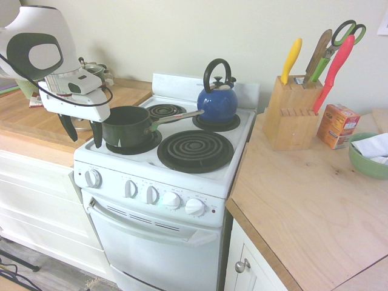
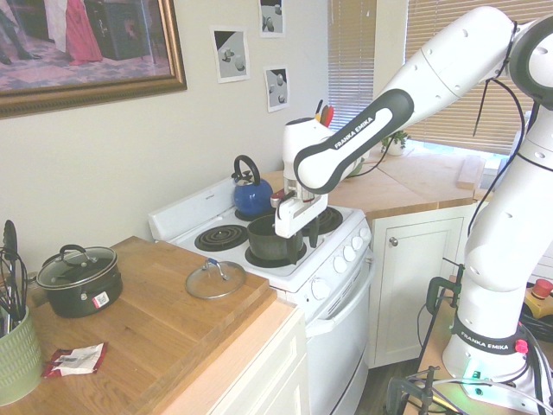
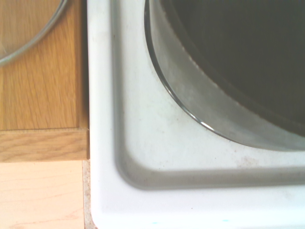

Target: Cover the lid of the pot

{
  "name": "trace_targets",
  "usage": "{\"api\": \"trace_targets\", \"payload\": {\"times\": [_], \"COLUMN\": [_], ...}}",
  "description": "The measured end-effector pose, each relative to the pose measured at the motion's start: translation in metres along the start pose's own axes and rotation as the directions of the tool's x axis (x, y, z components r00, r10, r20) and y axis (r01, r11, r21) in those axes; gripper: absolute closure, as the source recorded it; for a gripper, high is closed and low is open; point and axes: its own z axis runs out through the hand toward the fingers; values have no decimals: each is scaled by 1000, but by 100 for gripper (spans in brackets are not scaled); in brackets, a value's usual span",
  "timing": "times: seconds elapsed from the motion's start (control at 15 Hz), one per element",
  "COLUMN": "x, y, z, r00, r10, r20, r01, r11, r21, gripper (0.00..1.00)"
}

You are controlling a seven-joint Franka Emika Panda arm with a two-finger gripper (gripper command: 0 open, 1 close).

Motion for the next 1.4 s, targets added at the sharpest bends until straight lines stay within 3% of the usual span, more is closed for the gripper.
{"api": "trace_targets", "payload": {"times": [0.2, 0.53, 1.0, 1.4], "x": [-7, -52, -23, 7], "y": [-11, -92, -198, -251], "z": [-6, -52, -27, -25], "r00": [1000, 999, 1000, 999], "r10": [5, -27, 3, 46], "r20": [-10, -38, -14, -19], "r01": [-5, 28, -3, -46], "r11": [1000, 999, 1000, 999], "r21": [6, 33, 6, -20], "gripper": [0, 0, 0, 0]}}
